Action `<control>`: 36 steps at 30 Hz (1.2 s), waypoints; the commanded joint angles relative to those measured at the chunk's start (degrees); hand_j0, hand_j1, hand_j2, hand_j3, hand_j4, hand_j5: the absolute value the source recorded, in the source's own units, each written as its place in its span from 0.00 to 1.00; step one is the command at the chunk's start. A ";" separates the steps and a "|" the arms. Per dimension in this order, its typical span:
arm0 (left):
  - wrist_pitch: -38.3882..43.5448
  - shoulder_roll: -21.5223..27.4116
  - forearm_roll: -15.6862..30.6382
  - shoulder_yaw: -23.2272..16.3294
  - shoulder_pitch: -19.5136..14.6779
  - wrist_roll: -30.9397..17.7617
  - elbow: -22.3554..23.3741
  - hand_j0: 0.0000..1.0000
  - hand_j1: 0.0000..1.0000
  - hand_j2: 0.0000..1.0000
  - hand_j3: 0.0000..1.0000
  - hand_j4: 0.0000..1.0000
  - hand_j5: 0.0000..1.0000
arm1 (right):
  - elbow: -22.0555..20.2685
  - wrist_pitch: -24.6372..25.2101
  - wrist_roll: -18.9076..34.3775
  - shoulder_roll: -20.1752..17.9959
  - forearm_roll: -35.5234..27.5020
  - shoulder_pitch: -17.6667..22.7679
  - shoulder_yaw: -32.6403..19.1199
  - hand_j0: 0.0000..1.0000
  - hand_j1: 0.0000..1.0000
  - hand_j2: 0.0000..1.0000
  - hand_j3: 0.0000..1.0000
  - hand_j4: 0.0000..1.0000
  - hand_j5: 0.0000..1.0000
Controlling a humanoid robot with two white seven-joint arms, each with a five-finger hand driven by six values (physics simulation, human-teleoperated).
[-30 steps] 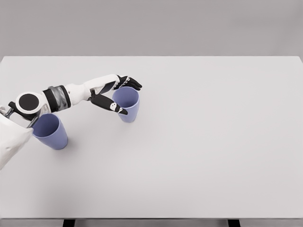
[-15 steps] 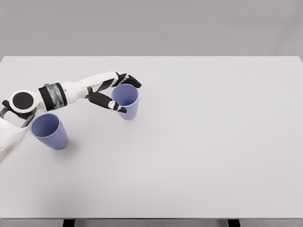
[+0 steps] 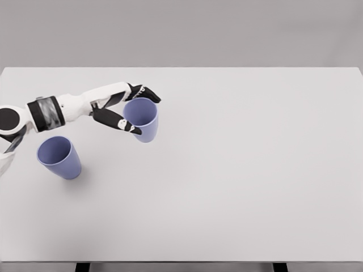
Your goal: Place the right cup on the left cup with left arm
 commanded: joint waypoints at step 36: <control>0.00 12.58 12.43 2.55 0.79 0.01 -5.15 0.72 0.72 0.72 0.72 0.72 0.72 | 0.01 0.00 0.00 -0.01 0.00 0.00 0.00 1.00 1.00 1.00 1.00 1.00 1.00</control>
